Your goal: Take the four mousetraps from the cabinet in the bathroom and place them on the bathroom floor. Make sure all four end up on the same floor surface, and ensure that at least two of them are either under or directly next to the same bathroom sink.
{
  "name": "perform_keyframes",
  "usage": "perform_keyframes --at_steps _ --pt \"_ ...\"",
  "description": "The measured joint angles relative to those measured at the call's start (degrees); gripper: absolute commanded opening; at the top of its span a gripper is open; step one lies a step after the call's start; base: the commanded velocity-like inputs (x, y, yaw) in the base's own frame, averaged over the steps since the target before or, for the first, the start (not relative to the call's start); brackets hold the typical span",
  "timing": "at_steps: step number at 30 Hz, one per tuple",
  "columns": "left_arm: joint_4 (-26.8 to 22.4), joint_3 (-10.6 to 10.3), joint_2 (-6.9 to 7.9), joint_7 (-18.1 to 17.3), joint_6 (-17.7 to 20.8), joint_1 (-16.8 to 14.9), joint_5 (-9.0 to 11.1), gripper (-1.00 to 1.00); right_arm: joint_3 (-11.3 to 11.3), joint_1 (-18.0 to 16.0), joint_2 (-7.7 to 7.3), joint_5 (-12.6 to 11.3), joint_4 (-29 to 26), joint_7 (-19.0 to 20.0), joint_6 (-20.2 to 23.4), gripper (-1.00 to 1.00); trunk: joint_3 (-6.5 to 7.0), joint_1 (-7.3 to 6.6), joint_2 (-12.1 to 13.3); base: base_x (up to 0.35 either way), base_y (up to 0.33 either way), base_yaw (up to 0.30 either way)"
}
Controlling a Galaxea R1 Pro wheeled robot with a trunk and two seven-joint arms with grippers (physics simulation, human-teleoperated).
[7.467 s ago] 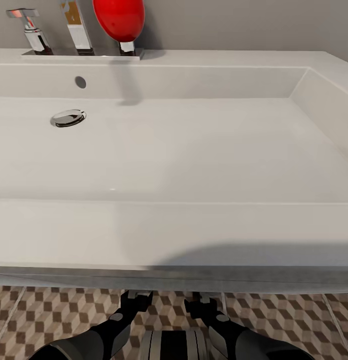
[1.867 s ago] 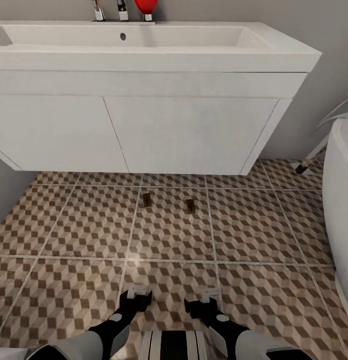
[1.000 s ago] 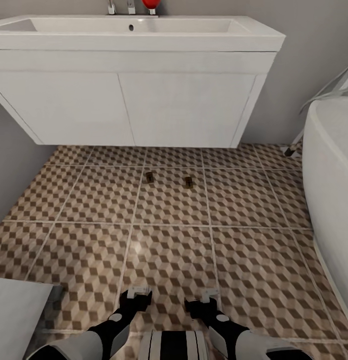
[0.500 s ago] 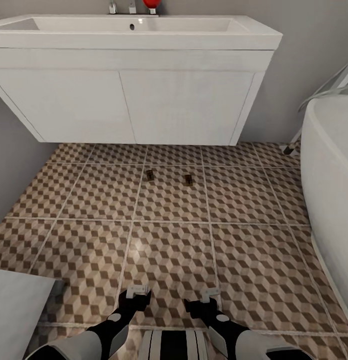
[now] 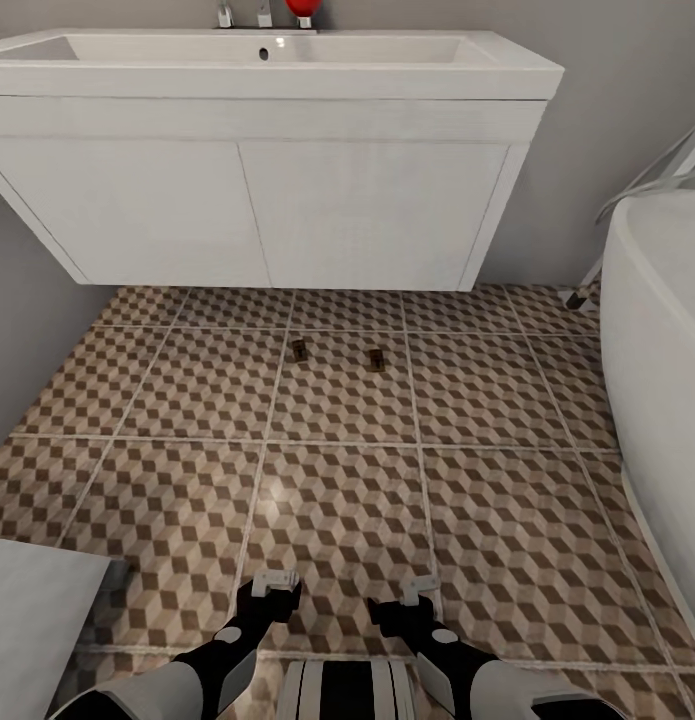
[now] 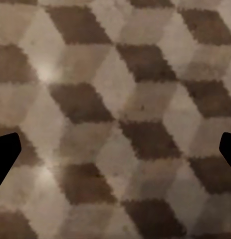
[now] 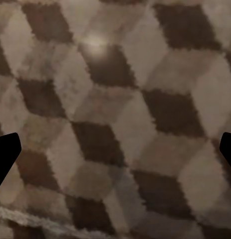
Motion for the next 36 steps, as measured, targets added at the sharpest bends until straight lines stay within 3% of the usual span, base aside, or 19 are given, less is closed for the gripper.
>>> perform_keyframes --at_steps 36 --pt "0.0 0.0 0.00 0.0 0.0 0.0 0.0 1.00 0.0 0.0 0.00 0.0 -0.1 0.0 0.0 1.00 0.00 0.00 0.0 0.000 0.000 0.000"
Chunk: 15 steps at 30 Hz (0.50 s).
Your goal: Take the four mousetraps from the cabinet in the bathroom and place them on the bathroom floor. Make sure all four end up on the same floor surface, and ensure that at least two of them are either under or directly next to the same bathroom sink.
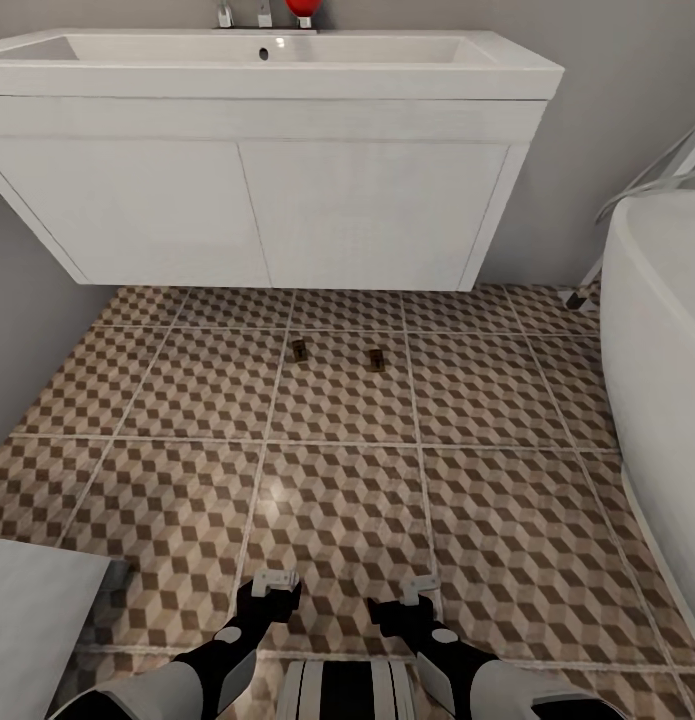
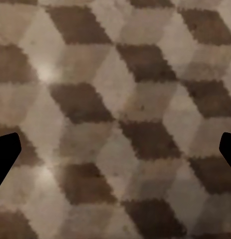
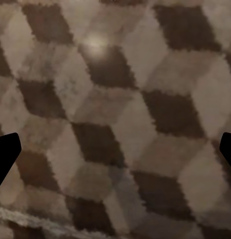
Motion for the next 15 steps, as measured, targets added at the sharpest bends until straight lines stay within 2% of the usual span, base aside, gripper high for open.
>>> perform_keyframes --at_steps 15 --pt "0.0 0.0 0.00 0.0 0.0 0.0 0.0 1.00 0.0 0.0 0.00 0.0 0.0 0.0 0.0 1.00 0.00 0.00 0.0 0.000 0.000 0.000"
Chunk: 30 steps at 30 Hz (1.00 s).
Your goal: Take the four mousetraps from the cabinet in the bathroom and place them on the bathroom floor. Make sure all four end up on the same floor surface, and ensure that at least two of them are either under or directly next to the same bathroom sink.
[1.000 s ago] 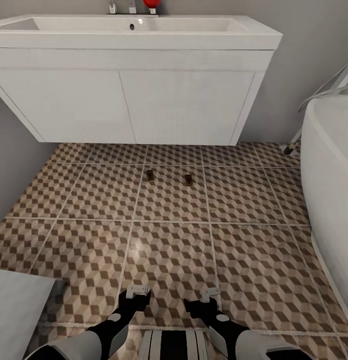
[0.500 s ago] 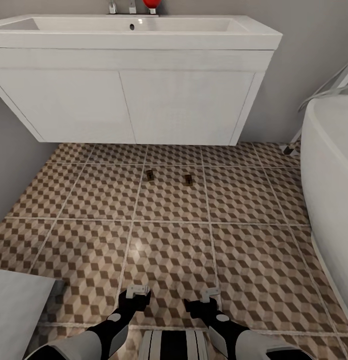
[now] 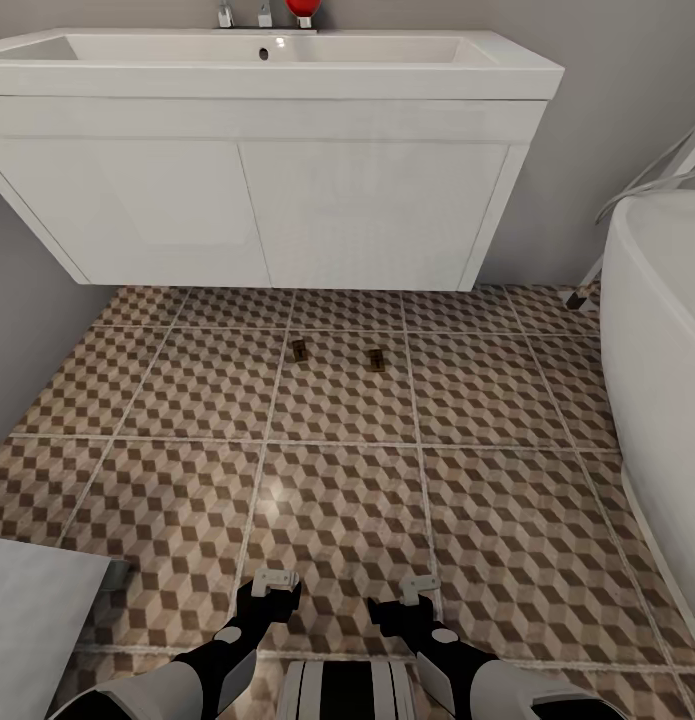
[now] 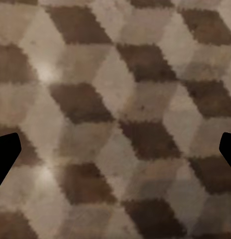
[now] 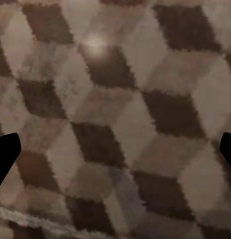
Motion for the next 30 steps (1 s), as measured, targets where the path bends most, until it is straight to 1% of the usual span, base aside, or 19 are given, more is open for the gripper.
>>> perform_keyframes --at_steps 30 --pt "0.0 0.0 0.00 0.0 -0.1 0.0 0.0 1.00 -0.1 0.0 0.00 0.0 0.0 0.0 0.0 1.00 0.00 0.00 0.0 0.000 0.000 0.000"
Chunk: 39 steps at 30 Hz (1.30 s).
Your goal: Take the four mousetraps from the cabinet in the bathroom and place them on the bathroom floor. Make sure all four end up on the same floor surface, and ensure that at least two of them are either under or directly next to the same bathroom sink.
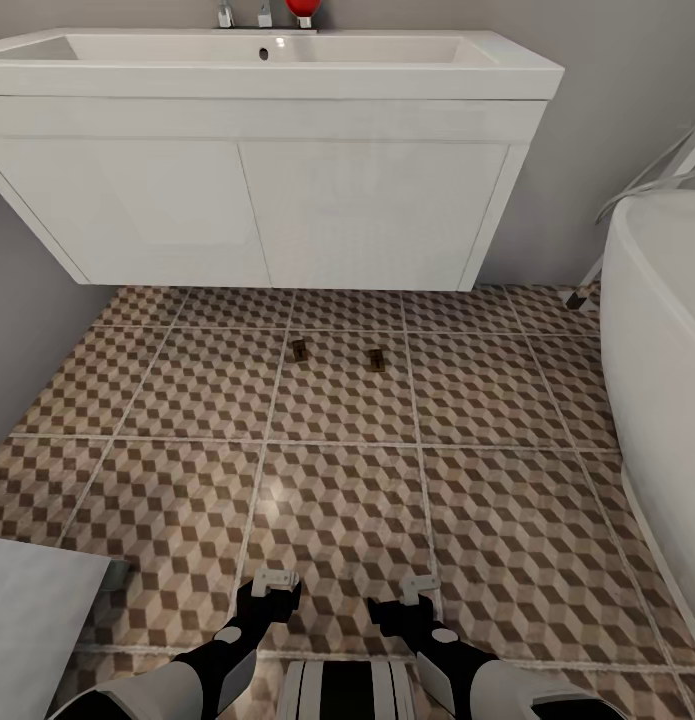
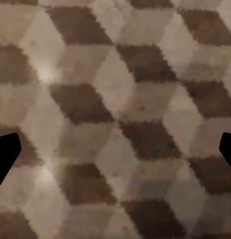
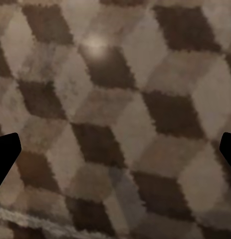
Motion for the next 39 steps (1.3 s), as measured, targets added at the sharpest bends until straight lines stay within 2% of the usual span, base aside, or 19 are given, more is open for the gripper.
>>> perform_keyframes --at_steps 29,31,39 --pt "0.0 0.0 0.00 0.0 -0.4 0.0 0.0 1.00 0.1 0.0 0.00 0.1 0.0 0.0 0.1 1.00 0.00 0.00 0.0 0.000 0.000 0.000" --pt "-0.6 -0.3 0.13 -0.1 -0.5 -0.2 -0.4 1.00 -0.5 -0.4 0.00 0.4 0.2 0.6 -0.4 1.00 0.00 0.00 0.0 0.000 0.000 0.000" --pt "-1.7 -0.3 0.15 -0.1 -0.5 -0.2 -0.3 1.00 -0.6 -0.3 0.00 0.4 0.2 0.6 -0.3 1.00 0.00 0.00 0.0 0.000 0.000 0.000"
